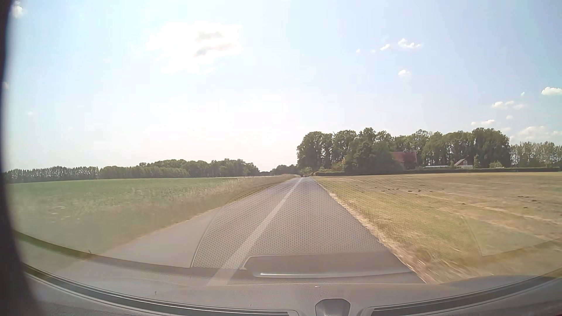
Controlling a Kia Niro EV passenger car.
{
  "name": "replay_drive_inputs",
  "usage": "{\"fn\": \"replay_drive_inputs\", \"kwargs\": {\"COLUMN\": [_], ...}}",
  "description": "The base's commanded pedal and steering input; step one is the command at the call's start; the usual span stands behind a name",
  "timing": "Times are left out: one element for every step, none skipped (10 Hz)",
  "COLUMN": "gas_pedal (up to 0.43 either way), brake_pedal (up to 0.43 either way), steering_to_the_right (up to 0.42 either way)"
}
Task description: Follow the waypoints while adhering to traffic rules and regulations
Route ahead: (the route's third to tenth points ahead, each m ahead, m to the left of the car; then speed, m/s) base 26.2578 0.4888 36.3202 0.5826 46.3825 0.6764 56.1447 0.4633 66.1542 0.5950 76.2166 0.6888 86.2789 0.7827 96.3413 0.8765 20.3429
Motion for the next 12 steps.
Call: {"fn": "replay_drive_inputs", "kwargs": {"gas_pedal": [0.240, 0.240, 0.240, 0.240, 0.240, 0.240, 0.240, 0.240, 0.240, 0.240, 0.240, 0.240], "brake_pedal": [0.006, 0.006, 0.006, 0.006, 0.006, 0.006, 0.006, 0.006, 0.006, 0.006, 0.006, 0.006], "steering_to_the_right": [0.003, 0.003, 0.003, 0.003, 0.003, 0.003, 0.003, 0.003, 0.003, 0.003, 0.003, 0.004]}}
